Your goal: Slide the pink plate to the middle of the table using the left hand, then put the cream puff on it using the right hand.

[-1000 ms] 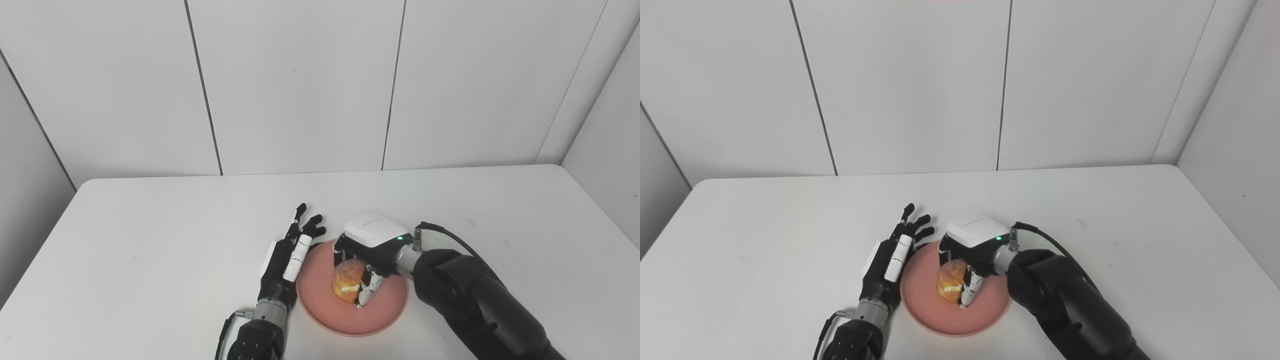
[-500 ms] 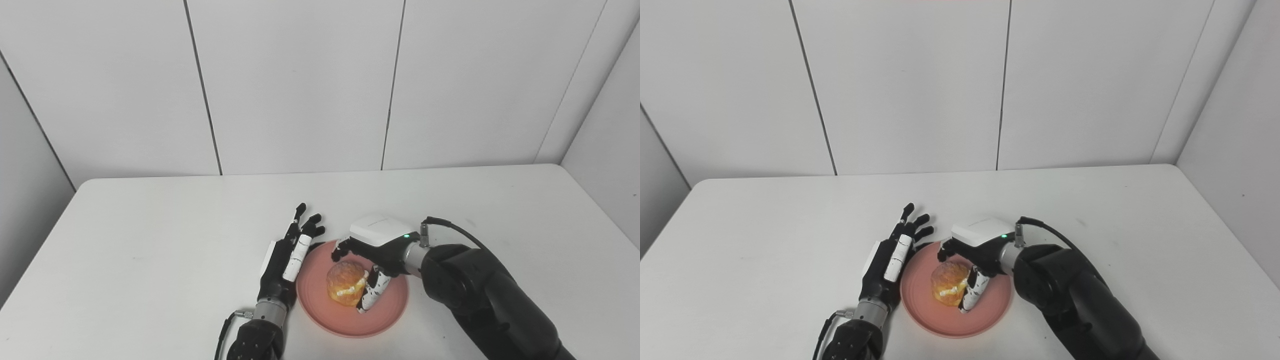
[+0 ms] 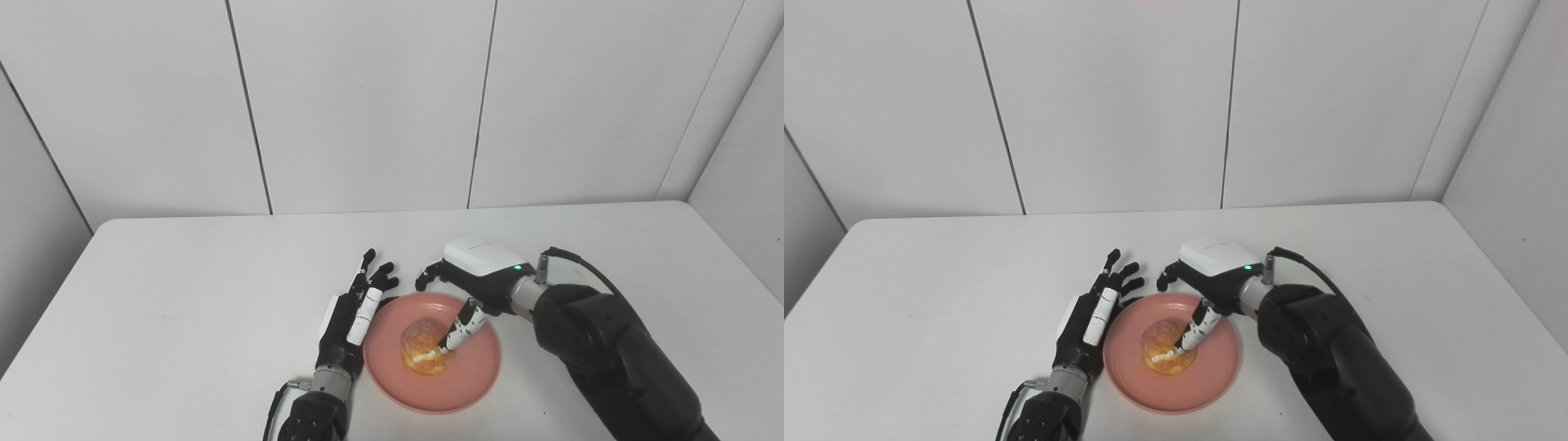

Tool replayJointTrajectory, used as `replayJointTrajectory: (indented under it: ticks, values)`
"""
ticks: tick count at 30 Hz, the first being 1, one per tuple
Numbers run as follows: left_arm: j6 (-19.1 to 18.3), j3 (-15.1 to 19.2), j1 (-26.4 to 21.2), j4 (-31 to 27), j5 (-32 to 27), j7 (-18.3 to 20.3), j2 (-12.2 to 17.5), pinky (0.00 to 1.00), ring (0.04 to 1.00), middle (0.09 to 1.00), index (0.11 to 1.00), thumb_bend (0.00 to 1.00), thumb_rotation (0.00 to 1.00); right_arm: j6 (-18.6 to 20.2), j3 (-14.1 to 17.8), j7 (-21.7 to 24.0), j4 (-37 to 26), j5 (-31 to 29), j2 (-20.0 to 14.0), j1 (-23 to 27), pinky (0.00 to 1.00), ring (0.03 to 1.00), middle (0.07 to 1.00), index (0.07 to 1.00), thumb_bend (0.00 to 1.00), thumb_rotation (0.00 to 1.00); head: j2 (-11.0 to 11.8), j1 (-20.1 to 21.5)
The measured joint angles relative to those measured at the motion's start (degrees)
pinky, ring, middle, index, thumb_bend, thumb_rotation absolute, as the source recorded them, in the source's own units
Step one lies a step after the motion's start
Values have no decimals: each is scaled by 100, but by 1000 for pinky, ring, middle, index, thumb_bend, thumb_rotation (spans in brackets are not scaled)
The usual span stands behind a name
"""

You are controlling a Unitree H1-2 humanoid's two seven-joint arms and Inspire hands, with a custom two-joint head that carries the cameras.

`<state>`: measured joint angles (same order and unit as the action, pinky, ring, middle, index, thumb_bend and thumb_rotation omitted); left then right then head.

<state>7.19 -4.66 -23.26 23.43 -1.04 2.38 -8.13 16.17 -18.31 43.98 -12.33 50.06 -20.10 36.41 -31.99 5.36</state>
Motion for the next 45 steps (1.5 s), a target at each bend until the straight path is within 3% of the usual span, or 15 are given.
replayJointTrajectory:
  ticks: [6, 9, 13, 17, 20, 23, 26, 29, 36, 45]
  values:
    - [-11, 28, 4, -17, -3, -1, -3, 747, 850, 897, 1000, 856, 842, -5, 1181, -1344, 48, -1243, 527, -566, 599, 701, 736, 701, 831, 446, -9, -9]
    - [-12, 55, 8, -24, -3, -1, 0, 755, 847, 894, 1000, 850, 855, -36, 1665, -1908, 316, -2022, 907, -875, 640, 725, 747, 708, 806, 451, -26, -18]
    - [-6, 62, 7, -25, -2, -4, 0, 771, 862, 904, 1000, 851, 868, -268, 2139, -2472, 678, -3115, 1295, -1155, 614, 716, 748, 708, 789, 574, -35, 0]
    - [11, 79, 7, -23, 32, -94, -10, 858, 913, 935, 1000, 863, 848, -588, 2268, -2867, 1032, -3693, 1452, -1223, 640, 725, 740, 698, 893, 708, -26, 0]
    - [123, 140, 7, 4, 236, -398, -69, 969, 976, 975, 1000, 887, 876, -802, 2442, -3127, 1381, -4211, 1576, -1255, 708, 754, 756, 702, 865, 755, -26, -18]
    - [283, 151, 9, 30, 590, -911, -106, 997, 997, 996, 1000, 843, 947, -1033, 2530, -3252, 1678, -4687, 1683, -1394, 778, 800, 791, 714, 817, 805, -44, -26]
    - [487, 151, 32, 33, 1046, -1494, -156, 1000, 1000, 1000, 1000, 800, 982, -1288, 2720, -3515, 1907, -5111, 1929, -1538, 823, 831, 825, 767, 863, 847, -44, -26]
    - [626, 155, 48, 31, 1183, -1762, -180, 1000, 1000, 1000, 1000, 778, 990, -1478, 2726, -3728, 2076, -5197, 2022, -1643, 847, 836, 819, 759, 883, 875, -53, -35]
    - [634, 152, 100, 6, 1244, -1823, -184, 1000, 1000, 1000, 1000, 809, 1000, -1723, 2719, -3890, 2357, -5425, 2017, -1670, 853, 844, 823, 743, 878, 856, -61, -53]
    - [255, 129, 166, -121, 1115, -1578, -192, 1000, 1000, 1000, 1000, 800, 1000, -2401, 2593, -4425, 2585, -5096, 2025, -1759, 996, 949, 913, 860, 868, 997, -79, -44]
